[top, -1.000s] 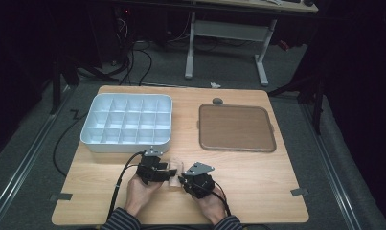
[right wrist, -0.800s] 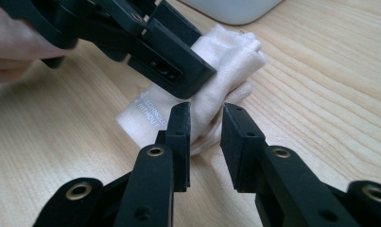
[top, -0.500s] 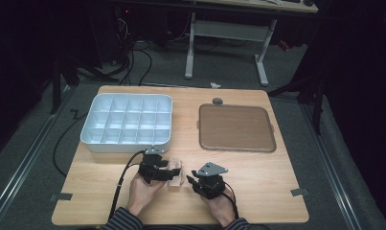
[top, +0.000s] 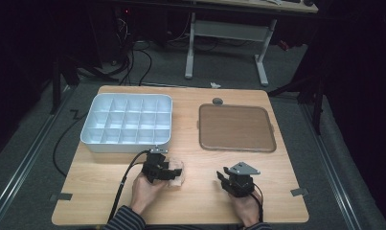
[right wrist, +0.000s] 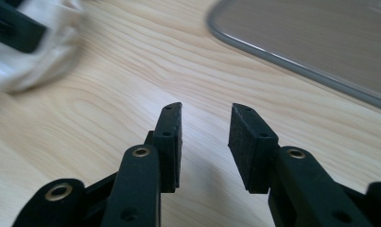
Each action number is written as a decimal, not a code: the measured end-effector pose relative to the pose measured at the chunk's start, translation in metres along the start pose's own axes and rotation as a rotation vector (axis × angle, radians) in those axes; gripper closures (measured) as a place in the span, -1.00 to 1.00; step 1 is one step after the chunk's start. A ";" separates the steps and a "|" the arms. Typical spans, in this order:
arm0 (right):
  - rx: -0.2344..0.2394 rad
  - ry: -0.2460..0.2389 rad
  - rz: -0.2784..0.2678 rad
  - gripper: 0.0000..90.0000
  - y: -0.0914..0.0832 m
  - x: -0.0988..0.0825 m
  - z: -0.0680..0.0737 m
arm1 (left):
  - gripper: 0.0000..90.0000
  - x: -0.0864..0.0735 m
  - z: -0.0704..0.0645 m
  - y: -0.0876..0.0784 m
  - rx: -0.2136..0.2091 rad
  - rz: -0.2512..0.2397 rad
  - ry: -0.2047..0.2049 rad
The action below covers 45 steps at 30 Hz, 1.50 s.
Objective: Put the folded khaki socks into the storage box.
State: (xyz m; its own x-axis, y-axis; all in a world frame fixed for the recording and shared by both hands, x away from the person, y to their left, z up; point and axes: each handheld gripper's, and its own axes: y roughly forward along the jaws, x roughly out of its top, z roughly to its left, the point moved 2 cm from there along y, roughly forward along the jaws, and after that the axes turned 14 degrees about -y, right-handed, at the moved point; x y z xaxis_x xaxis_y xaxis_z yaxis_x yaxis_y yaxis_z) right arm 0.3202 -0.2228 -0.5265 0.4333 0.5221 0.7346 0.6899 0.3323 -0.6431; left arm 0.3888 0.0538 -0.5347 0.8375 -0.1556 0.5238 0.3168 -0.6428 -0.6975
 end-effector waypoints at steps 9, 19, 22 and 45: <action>-0.122 0.042 0.052 0.29 -0.007 -0.027 -0.029 | 0.09 -0.001 0.001 -0.001 0.012 0.002 0.020; -0.157 0.096 0.084 0.14 -0.004 -0.040 -0.045 | 0.35 -0.003 0.002 -0.004 -0.011 0.012 0.036; -0.138 0.140 0.085 0.07 -0.002 -0.040 -0.048 | 0.44 -0.003 0.002 -0.006 -0.014 0.011 0.044; -0.132 0.151 0.087 0.00 -0.001 -0.039 -0.048 | 0.64 -0.003 0.001 -0.018 -0.029 0.016 0.064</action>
State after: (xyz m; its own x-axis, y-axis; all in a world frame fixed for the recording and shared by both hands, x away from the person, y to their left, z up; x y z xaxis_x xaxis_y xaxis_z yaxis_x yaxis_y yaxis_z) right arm 0.3306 -0.2813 -0.5444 0.5699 0.4176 0.7077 0.7117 0.1797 -0.6791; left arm 0.3812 0.0665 -0.5248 0.8117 -0.2135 0.5437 0.2898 -0.6610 -0.6922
